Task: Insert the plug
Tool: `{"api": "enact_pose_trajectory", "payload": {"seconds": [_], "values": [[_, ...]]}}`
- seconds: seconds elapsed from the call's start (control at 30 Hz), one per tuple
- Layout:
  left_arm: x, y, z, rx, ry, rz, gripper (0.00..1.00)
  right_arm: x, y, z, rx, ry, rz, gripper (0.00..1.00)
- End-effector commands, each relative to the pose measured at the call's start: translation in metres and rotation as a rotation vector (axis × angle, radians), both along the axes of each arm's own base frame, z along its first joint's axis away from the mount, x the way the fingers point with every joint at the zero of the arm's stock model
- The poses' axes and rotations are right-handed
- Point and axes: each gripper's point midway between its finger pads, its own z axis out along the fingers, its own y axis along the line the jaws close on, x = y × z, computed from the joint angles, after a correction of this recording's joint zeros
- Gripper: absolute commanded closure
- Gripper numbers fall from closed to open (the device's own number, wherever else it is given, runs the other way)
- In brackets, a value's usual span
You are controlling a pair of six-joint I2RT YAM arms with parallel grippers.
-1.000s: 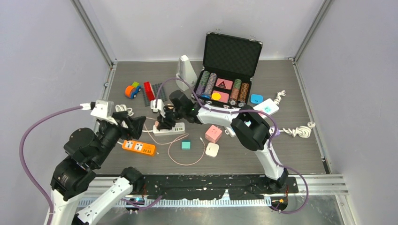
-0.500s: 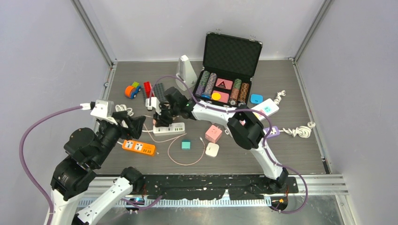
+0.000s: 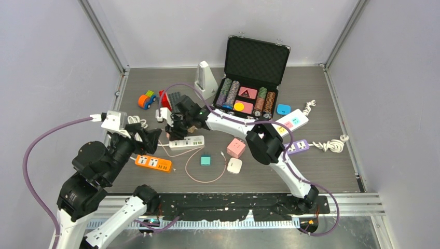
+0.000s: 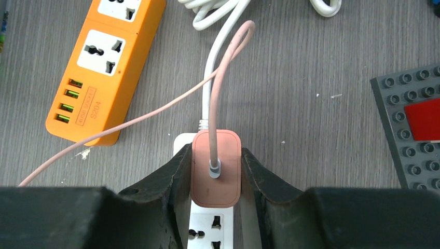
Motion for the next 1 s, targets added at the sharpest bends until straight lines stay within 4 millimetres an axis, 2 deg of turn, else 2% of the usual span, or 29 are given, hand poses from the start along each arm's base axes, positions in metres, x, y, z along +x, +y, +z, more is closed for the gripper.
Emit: {"api": "enact_pose_trajectory", "payload": {"seconds": [0.0, 0.27, 0.43, 0.6, 0.77, 0.97], "values": [[0.002, 0.002, 0.007, -0.005, -0.032, 0.013, 0.27, -0.001, -0.006, -0.007, -0.066, -0.012, -0.020, 0.95], [0.003, 0.002, 0.006, -0.002, -0.029, 0.013, 0.27, -0.007, -0.015, -0.003, -0.082, -0.006, -0.018, 0.95], [0.002, 0.003, 0.005, -0.002, -0.030, 0.015, 0.27, -0.010, -0.021, -0.014, -0.108, 0.009, -0.020, 0.95], [0.002, 0.003, 0.005, -0.003, -0.031, 0.016, 0.26, -0.015, -0.026, -0.015, -0.105, 0.028, -0.022, 0.95], [0.003, 0.003, 0.003, 0.001, -0.025, 0.017, 0.26, -0.015, -0.023, -0.003, -0.038, 0.020, -0.029, 0.95], [0.001, 0.005, 0.004, -0.001, -0.031, 0.024, 0.26, -0.020, -0.024, -0.012, -0.030, 0.065, -0.049, 0.95]]}}
